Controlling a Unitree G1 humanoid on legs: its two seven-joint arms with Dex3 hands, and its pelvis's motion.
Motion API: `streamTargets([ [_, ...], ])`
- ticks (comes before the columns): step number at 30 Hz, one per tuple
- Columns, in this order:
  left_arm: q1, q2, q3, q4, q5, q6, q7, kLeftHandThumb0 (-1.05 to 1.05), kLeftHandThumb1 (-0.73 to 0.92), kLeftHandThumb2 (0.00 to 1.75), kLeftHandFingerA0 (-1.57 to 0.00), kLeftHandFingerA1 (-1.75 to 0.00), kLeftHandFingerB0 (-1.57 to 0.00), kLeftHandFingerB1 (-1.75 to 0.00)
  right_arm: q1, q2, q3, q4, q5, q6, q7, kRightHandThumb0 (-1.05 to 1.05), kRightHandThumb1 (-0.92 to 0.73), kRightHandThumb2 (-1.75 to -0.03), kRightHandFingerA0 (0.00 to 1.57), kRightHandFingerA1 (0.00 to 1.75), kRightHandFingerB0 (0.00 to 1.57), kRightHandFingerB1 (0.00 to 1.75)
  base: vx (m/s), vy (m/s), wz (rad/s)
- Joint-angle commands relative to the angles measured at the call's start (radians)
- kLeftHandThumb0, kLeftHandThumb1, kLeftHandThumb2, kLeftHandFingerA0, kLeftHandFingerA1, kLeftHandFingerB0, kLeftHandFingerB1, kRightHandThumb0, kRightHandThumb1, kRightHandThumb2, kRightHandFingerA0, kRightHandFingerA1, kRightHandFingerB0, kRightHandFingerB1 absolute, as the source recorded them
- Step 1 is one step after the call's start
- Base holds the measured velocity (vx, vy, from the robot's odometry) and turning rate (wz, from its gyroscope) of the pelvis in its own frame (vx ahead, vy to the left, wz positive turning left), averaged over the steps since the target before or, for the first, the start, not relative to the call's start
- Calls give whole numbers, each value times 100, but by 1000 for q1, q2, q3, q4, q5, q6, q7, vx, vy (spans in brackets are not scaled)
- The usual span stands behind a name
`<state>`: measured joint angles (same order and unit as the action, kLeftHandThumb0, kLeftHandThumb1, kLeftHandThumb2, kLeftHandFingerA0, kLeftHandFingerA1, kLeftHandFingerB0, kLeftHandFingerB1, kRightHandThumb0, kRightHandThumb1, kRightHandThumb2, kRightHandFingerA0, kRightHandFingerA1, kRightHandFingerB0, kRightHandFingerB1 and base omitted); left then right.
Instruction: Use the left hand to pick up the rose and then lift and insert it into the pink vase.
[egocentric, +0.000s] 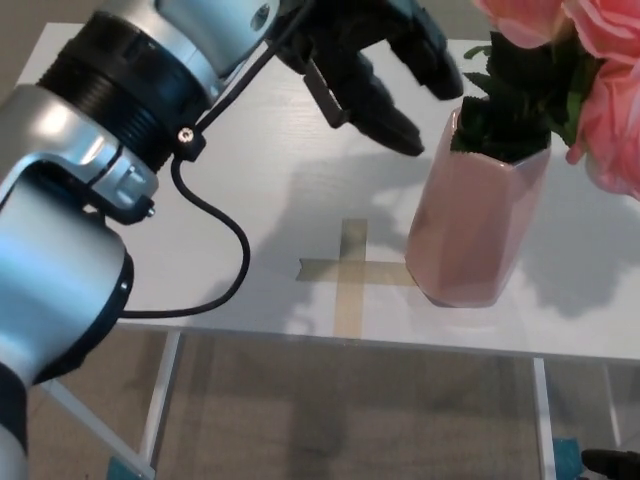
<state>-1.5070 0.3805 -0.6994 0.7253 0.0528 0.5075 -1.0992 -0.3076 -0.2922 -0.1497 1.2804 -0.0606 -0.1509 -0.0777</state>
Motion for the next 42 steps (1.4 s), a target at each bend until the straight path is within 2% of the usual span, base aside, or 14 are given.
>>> streamTargets([
  [1, -39, 6, -12, 28, 87, -39, -95, -87, 46, 56, -1, -27, -14, -27, 4, 0, 3, 1, 1, 3, 9, -31, -66, -58, 69, 49, 62, 45, 0, 0, 0],
  [12, 3, 58, 40, 17, 137, -104, -103, -87, 46, 55, 0, -25, -8, -26, -4, 7, -5, 4, 12, 18, 0, -33, -65, -58, 69, 49, 62, 45, 0, 0, 0],
  [14, 29, 120, 80, -9, 131, -124, -98, -87, 44, 60, -1, -24, -4, -24, -3, 6, -5, 4, 11, 19, 4, -34, -65, -59, 68, 49, 62, 45, 0, 0, 0],
  [18, 41, 125, 101, -22, 145, -127, -103, -87, 44, 60, -1, -24, -4, -24, -4, 7, -6, 4, 10, 19, 4, -34, -65, -59, 68, 49, 62, 45, 0, 0, 0],
  [19, 139, 230, 183, -125, 117, -139, -60, -87, 37, 67, -7, -24, -7, -19, 11, 8, 1, 7, 2, 12, 3, -34, -65, -58, 69, 50, 62, 45, 0, 0, 0],
  [23, 175, 242, 221, -177, 133, -129, -62, -87, 37, 67, -7, -24, -7, -19, 12, 8, 2, 7, 1, 11, 3, -34, -65, -58, 69, 50, 62, 45, 0, 0, 0],
  [25, 379, 328, 369, -315, 68, -169, 28, -78, 35, 73, -8, -22, -4, -17, 27, 4, 2, 7, 2, 6, 9, -33, -65, -58, 69, 49, 61, 45, 0, 0, 0],
  [26, 498, 348, 458, -405, 41, -204, 86, -79, 42, 58, -1, -24, -4, -25, 30, 3, 1, 8, 3, 5, 9, -32, -65, -58, 69, 49, 61, 45, 0, 0, 0],
  [28, 734, 337, 620, -597, 30, -294, 224, -75, 36, 65, -7, -25, -10, -23, 34, 2, 2, 10, 3, 7, 9, -33, -65, -58, 70, 50, 61, 45, 0, 0, 0],
  [29, 793, 329, 655, -645, 37, -316, 251, -72, 41, 53, -14, -28, -11, -25, 37, 3, 4, 11, 2, 5, 10, -34, -65, -58, 70, 50, 62, 45, 0, 0, 0],
  [30, 862, 314, 699, -694, 36, -343, 272, -32, 10, 77, -1, -47, -1, -47, 40, 3, 7, 12, -1, 4, 10, -35, -64, -59, 70, 50, 62, 45, 0, 0, 0],
  [31, 917, 299, 736, -731, 30, -364, 284, -32, 10, 77, -1, -47, -1, -47, 43, 2, 10, 12, -4, 3, 9, -35, -64, -59, 70, 50, 62, 45, 0, 0, 0],
  [32, 1036, 266, 810, -812, 5, -376, 281, -62, 36, 67, -25, -39, -16, -34, 46, 1, 11, 13, -5, 4, 8, -34, -64, -59, 70, 50, 62, 45, 0, 0, 0],
  [42, 1593, 61, 1104, -1155, -168, -369, 172, -43, 44, 53, -43, -37, -43, -34, 88, 4, 8, 19, 1, 0, 13, -34, -64, -58, 71, 50, 61, 45, 0, 0, 0],
])
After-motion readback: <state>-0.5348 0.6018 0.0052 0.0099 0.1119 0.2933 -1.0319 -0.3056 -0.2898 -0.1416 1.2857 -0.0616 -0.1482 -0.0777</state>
